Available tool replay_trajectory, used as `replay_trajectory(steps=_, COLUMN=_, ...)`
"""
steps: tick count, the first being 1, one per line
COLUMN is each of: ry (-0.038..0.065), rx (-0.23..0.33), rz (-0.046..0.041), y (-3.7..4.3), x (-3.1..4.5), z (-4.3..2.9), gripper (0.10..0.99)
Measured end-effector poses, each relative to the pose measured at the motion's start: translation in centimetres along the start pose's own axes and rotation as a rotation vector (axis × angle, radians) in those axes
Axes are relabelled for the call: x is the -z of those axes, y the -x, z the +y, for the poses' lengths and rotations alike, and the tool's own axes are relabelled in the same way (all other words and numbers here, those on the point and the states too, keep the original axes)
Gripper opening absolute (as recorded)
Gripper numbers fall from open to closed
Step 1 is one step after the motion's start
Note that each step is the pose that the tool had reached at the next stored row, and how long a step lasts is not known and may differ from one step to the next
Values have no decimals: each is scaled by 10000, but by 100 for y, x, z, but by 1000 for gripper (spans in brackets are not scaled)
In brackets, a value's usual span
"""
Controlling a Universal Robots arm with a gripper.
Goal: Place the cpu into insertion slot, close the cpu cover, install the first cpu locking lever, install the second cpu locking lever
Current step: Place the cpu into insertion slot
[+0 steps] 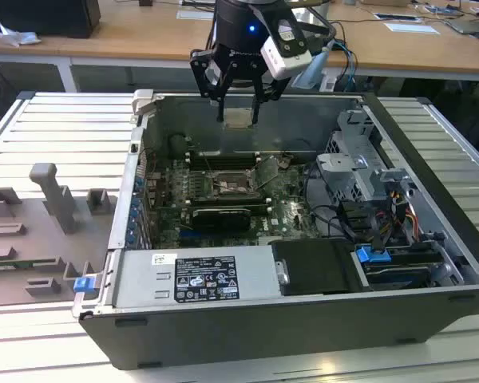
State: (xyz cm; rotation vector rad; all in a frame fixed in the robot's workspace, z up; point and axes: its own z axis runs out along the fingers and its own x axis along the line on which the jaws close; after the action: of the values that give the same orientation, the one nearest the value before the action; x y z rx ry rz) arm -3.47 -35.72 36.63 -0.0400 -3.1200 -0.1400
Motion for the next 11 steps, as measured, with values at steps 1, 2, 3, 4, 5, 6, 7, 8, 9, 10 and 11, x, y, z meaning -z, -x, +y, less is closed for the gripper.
replay_trajectory(steps=1, ry=0, rx=-3, rz=0, y=0, x=0, z=0, gripper=541)
replay_trajectory(steps=2, ry=2, rx=-40, rz=-4, y=0, x=0, z=0, gripper=541)
replay_trajectory(steps=3, ry=2, rx=-138, rz=-12, y=0, x=0, z=0, gripper=541)
replay_trajectory(steps=4, ry=4, rx=-230, rz=-21, y=0, x=0, z=0, gripper=541)
replay_trajectory(steps=5, ry=6, rx=-310, rz=-28, y=0, x=0, z=0, gripper=541)
replay_trajectory(steps=6, ry=7, rx=-377, rz=-34, y=0, x=0, z=0, gripper=541)
replay_trajectory(steps=7, ry=9, rx=-490, rz=-44, y=0, x=-1, z=0, gripper=541)
replay_trajectory(steps=8, ry=7, rx=-595, rz=-54, y=0, x=-1, z=0, gripper=541)
replay_trajectory(steps=9, ry=5, rx=-653, rz=-59, y=0, x=0, z=0, gripper=541)
replay_trajectory(steps=10, ry=3, rx=-715, rz=-65, y=0, x=0, z=0, gripper=541)
replay_trajectory(steps=11, ry=-2, rx=-827, rz=-75, y=0, x=0, z=0, gripper=541)
